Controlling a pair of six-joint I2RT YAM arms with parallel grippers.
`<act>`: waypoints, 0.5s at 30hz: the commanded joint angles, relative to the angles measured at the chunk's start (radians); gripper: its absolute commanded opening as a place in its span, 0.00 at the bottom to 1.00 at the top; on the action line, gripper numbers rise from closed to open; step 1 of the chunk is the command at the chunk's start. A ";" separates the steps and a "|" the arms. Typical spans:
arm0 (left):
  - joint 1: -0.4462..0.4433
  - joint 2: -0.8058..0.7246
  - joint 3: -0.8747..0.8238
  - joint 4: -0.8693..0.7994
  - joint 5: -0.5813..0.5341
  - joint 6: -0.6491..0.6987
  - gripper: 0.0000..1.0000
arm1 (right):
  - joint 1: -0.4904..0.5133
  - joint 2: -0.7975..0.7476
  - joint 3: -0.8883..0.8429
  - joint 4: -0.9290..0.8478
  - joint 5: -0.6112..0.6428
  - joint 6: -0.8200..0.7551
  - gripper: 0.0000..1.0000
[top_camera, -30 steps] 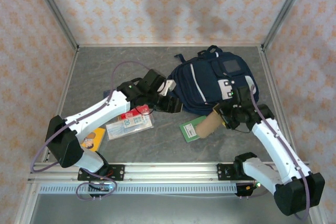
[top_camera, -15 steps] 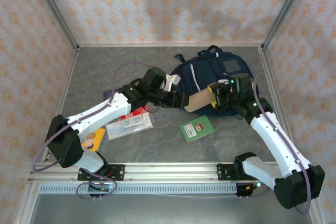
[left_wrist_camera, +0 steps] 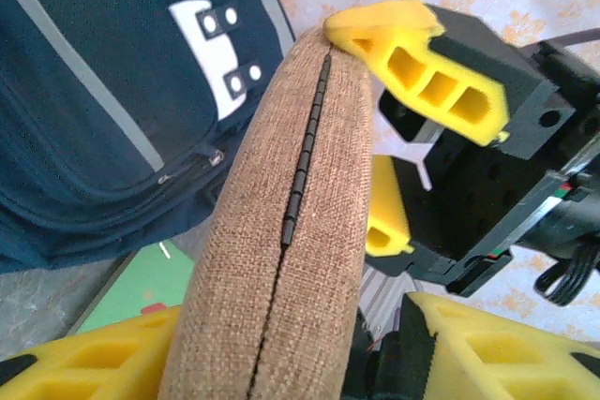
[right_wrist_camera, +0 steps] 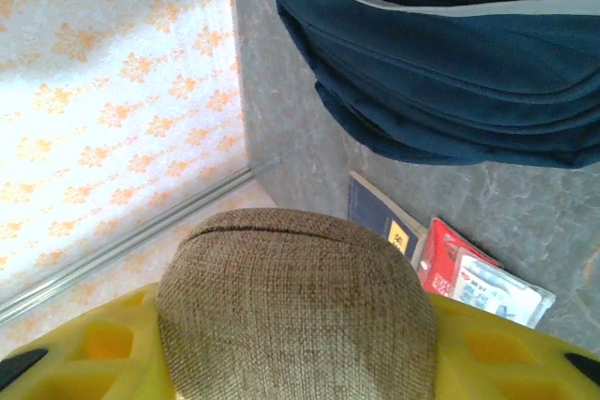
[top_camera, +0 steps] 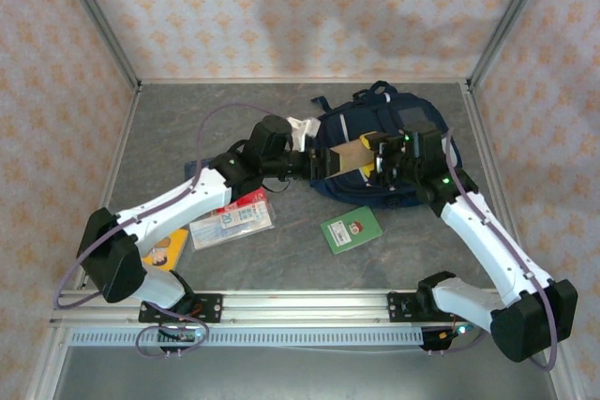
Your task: Pack the student bag
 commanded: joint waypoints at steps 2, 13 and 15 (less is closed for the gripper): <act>-0.008 -0.020 0.000 0.117 0.017 -0.024 0.44 | 0.008 -0.006 0.014 0.067 0.000 0.042 0.23; -0.004 -0.048 -0.005 0.070 0.003 -0.008 0.16 | 0.008 0.008 0.089 -0.068 0.030 -0.110 0.61; 0.007 -0.073 -0.018 0.036 -0.018 0.000 0.16 | 0.008 0.020 0.145 -0.178 0.078 -0.231 0.71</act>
